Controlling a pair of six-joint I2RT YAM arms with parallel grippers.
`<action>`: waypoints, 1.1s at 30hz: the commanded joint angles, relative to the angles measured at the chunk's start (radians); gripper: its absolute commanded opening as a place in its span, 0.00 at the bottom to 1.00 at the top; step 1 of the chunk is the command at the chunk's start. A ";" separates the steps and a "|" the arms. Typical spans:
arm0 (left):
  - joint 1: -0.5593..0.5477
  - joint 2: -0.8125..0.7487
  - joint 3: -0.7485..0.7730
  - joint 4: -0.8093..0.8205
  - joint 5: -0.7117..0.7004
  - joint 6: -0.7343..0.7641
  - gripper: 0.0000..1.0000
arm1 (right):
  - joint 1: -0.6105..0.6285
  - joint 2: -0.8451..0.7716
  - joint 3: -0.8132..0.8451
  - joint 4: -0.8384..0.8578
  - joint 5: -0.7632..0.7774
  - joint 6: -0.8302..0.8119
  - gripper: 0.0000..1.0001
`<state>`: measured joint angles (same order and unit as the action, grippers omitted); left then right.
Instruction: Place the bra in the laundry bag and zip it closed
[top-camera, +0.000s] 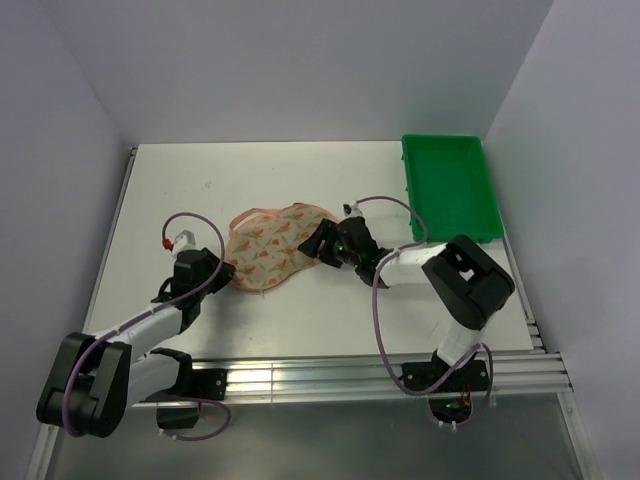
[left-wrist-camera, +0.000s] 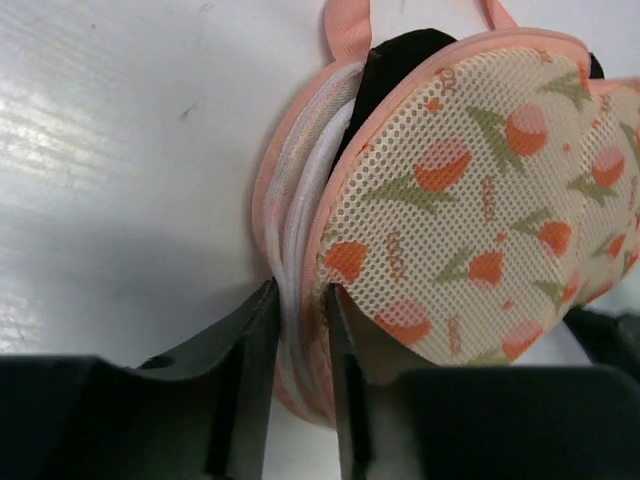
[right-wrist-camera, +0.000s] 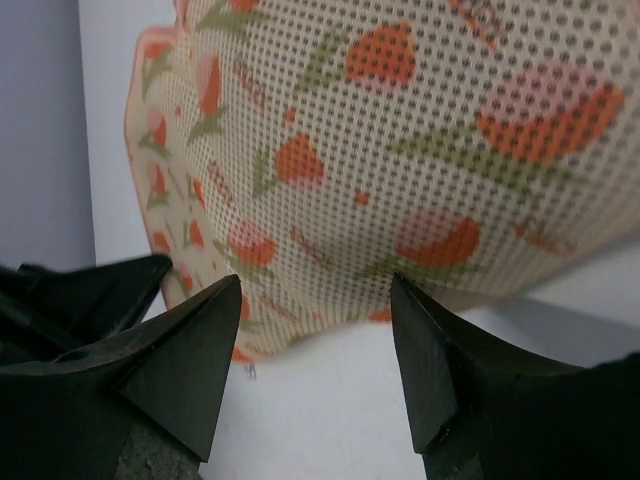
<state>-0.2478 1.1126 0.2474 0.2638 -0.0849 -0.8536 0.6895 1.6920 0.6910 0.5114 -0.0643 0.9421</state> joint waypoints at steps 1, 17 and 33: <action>0.004 -0.003 0.004 0.109 0.046 0.011 0.30 | -0.057 0.067 0.102 -0.010 0.012 -0.042 0.68; -0.145 0.024 -0.063 0.201 0.125 -0.167 0.61 | -0.039 -0.054 0.032 -0.065 -0.171 -0.139 0.88; -0.232 -0.226 -0.146 0.012 0.096 -0.222 0.75 | 0.145 0.024 -0.062 0.184 0.012 0.100 0.63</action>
<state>-0.4595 0.9054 0.0971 0.2974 0.0223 -1.0531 0.8288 1.7054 0.5713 0.6357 -0.1192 1.0203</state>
